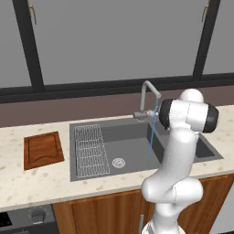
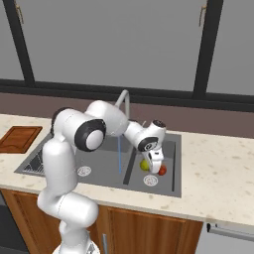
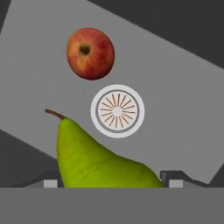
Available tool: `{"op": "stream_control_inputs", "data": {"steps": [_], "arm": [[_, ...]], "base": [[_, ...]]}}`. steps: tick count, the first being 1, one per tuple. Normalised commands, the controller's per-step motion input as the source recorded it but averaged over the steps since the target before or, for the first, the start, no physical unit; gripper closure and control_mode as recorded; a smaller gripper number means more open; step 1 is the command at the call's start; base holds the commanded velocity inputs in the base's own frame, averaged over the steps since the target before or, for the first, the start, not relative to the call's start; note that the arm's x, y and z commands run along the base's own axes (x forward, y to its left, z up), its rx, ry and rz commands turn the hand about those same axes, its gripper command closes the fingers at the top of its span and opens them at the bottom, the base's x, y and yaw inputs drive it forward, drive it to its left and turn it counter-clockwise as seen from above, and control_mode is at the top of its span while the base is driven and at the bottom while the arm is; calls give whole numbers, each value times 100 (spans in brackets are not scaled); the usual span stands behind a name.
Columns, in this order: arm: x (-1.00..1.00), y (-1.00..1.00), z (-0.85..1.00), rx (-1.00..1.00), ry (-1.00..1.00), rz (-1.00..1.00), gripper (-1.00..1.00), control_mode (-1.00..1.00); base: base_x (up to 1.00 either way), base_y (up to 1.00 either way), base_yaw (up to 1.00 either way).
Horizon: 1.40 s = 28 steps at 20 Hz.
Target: Pick the apple, pear from the sink and place them on the cutting board to airdry. Then turn off the sink faucet.
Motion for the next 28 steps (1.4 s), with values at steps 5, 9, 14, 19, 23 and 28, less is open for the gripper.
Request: {"op": "stream_control_inputs", "data": {"steps": [5, 9, 14, 19, 23, 28], "arm": [[-18, -10, 63, 0, -1, 0, 100, -100], [-12, -3, 66, 0, 0, 0, 100, -100], [-24, -3, 62, 0, -2, 0, 100, -100], [-38, 0, 55, 0, -6, 1, 100, -100], [-59, 0, 52, 0, -10, 4, 100, -100], [-64, 0, 56, -4, -13, 9, 100, -100]], "base": [[0, 0, 0], [0, 0, 0], [0, 0, 0], [0, 0, 0], [0, 0, 0], [0, 0, 0]]}}
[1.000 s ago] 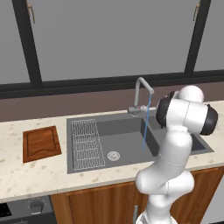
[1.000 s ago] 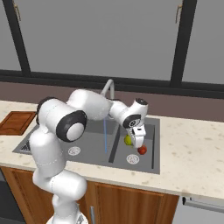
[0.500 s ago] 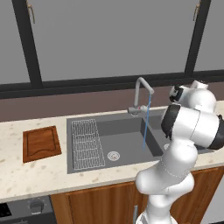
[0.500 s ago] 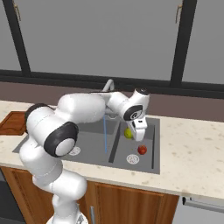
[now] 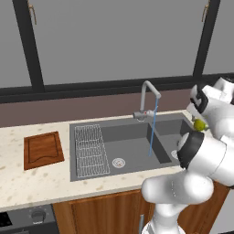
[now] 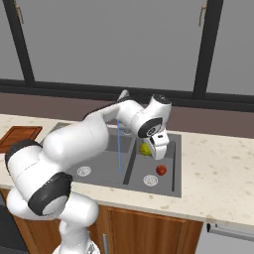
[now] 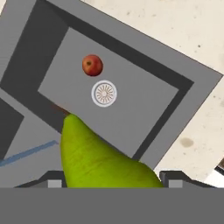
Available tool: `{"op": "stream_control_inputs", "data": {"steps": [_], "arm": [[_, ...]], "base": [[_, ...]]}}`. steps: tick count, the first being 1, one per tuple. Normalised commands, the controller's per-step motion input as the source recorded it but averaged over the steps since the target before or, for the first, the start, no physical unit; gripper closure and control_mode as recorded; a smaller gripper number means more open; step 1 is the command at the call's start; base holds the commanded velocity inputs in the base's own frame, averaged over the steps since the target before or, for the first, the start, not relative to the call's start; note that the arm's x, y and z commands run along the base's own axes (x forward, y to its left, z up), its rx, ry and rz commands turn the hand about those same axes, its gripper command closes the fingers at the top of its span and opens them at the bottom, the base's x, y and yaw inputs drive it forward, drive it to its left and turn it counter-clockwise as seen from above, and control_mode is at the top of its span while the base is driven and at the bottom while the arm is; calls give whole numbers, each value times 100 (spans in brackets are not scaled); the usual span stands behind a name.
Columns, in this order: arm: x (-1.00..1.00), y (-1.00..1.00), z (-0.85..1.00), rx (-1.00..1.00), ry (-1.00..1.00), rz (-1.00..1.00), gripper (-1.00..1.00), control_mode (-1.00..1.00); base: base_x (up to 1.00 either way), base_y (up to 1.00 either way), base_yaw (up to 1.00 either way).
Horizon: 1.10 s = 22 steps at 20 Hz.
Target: Pick the apple, pear from the sink and place them on the cutting board to airdry. Then turn off the sink faucet.
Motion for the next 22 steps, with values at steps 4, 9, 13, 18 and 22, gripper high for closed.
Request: {"op": "stream_control_inputs", "data": {"steps": [4, 9, 13, 18, 22], "arm": [[-64, 3, 59, -9, -17, 17, 100, -100], [-60, 23, 55, -12, -16, 20, 100, -100], [-49, 46, 45, -19, -8, 21, 100, -100], [-50, 69, 16, -19, -22, 11, 100, -100], [-36, 36, 29, -7, -12, 23, 100, -100]], "base": [[0, 0, 0], [0, 0, 0], [0, 0, 0], [0, 0, 0], [0, 0, 0]]}}
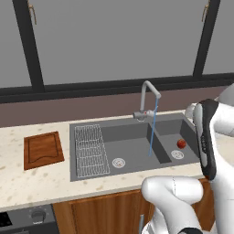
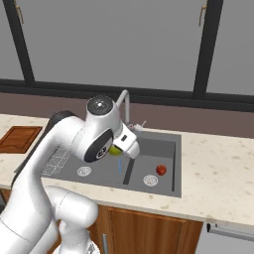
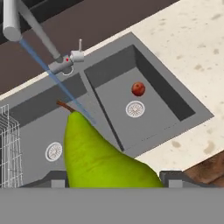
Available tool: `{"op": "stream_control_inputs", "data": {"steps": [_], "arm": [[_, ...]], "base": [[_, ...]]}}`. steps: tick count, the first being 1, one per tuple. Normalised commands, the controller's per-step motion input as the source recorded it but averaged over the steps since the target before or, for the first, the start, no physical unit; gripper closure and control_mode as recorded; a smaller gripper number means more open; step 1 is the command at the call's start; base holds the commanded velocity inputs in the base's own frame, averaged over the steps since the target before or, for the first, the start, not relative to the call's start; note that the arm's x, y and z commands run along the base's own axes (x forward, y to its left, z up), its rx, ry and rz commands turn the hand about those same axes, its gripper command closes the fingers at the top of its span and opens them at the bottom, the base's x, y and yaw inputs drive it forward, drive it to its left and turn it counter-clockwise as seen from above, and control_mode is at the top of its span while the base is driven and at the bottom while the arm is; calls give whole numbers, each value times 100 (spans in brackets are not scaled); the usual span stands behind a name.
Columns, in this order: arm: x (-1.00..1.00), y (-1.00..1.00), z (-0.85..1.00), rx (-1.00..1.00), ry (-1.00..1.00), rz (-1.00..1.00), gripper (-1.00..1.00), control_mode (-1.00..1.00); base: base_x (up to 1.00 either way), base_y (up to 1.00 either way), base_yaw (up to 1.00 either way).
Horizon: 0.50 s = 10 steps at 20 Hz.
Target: Pick the apple, pear from the sink and place them on the cutting board to airdry. Then turn off the sink faucet.
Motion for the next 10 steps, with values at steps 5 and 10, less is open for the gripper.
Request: {"op": "stream_control_inputs", "data": {"steps": [5, 10], "arm": [[-27, 30, 29, -2, -8, 38, 100, -100], [-18, 40, 43, -8, -4, 37, 100, -100]], "base": [[0, 0, 0], [0, 0, 0]]}}
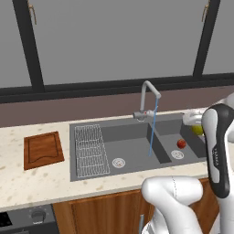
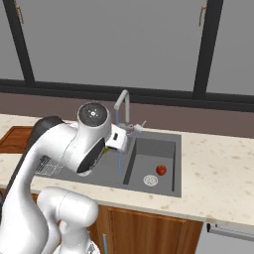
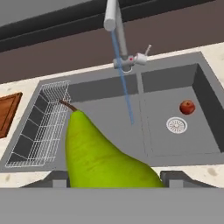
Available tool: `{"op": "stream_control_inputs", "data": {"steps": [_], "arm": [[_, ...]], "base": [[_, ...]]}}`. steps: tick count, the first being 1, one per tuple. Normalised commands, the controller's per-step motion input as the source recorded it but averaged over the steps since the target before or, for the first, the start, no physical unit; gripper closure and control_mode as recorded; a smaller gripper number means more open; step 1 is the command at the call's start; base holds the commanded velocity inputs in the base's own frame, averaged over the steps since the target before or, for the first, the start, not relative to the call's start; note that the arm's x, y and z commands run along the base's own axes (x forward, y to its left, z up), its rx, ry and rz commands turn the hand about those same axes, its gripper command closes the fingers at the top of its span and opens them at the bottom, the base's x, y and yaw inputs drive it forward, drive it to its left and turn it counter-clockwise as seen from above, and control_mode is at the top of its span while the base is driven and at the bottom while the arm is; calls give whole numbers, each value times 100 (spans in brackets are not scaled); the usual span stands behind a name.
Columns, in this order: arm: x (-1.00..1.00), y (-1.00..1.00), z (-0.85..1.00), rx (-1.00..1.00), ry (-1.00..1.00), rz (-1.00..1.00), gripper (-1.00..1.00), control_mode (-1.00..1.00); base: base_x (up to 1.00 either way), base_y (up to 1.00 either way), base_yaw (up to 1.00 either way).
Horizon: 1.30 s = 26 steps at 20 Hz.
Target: Pick the apple, pear from the sink and place them on the cutting board to airdry. Then turn off the sink faucet.
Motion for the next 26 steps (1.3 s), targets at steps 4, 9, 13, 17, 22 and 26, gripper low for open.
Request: {"op": "stream_control_inputs", "data": {"steps": [4, 9, 13, 17, 22, 26], "arm": [[-17, 59, 38, -12, 0, 31, 100, -100], [-25, 78, 20, -13, -4, 10, 100, -100], [-19, 97, 16, -12, -9, 2, 100, -100], [-5, 91, 25, -8, -7, 0, 100, -100], [0, 85, 30, 0, 7, 9, 100, -100], [0, 68, 2, 0, 0, 11, 100, -100]], "base": [[0, 0, 0], [0, 0, 0], [0, 0, 0], [0, 0, 0], [0, 0, 0], [0, 0, 0]]}}
